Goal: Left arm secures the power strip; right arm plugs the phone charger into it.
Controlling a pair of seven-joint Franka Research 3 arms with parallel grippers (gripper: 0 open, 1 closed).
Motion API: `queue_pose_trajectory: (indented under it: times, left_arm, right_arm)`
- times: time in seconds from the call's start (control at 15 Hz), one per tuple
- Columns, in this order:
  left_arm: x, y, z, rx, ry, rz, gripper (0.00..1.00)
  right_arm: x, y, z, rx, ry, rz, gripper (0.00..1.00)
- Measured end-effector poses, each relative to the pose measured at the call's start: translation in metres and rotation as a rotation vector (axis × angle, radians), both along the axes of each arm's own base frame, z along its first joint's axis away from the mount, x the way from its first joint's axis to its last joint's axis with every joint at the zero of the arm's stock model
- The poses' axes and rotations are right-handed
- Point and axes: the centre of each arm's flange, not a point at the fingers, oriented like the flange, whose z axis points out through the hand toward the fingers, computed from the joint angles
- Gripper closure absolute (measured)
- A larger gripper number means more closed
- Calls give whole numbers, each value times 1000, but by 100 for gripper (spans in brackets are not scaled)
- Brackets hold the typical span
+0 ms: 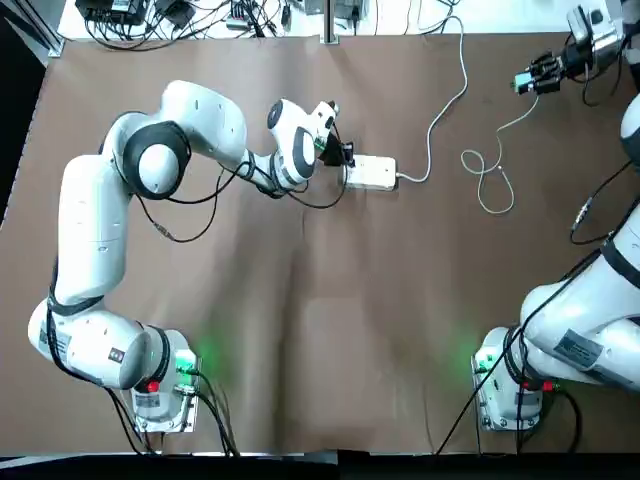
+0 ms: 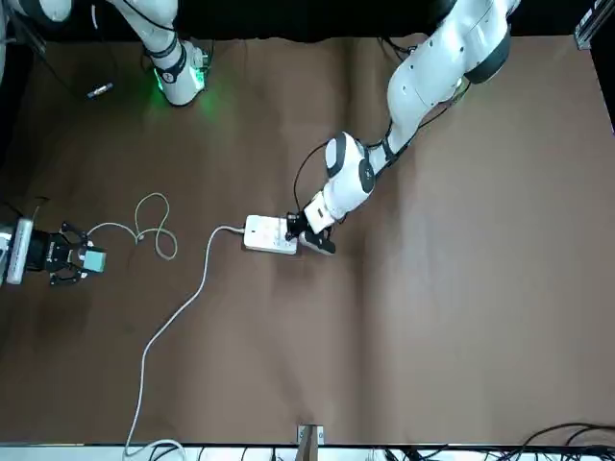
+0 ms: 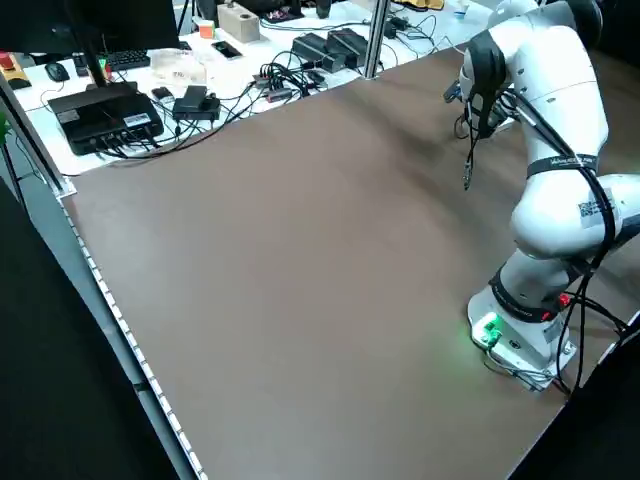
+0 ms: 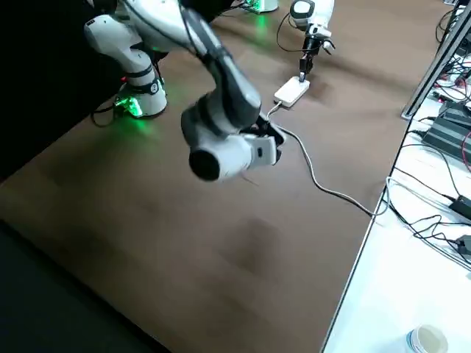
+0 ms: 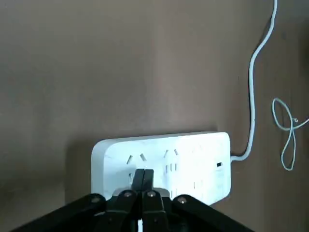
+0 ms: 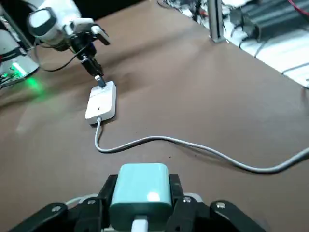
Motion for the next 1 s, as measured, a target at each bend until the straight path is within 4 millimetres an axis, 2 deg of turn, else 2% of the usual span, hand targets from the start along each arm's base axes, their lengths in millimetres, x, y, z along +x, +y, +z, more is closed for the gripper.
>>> queue_pose_trajectory:
  times: [0.2, 0.33, 0.47, 0.8, 1.0]
  left_arm:
    - [0, 0, 0, 0, 0, 0, 99]
    - [0, 0, 0, 0, -2, -2, 99]
    - [0, 0, 0, 0, -3, -4, 99]
    - [0, 0, 0, 2, -9, -11, 99]
    - [0, 0, 0, 3, -16, -18, 99]
  right_arm:
    - [11, 28, 37, -102, 90, -43, 52]
    - [15, 51, 53, -154, 161, -72, 52]
    - [15, 76, 58, -192, 259, -105, 52]
    - [15, 139, 53, -336, 554, -245, 52]
    - [16, 186, 63, -444, 657, -322, 52]
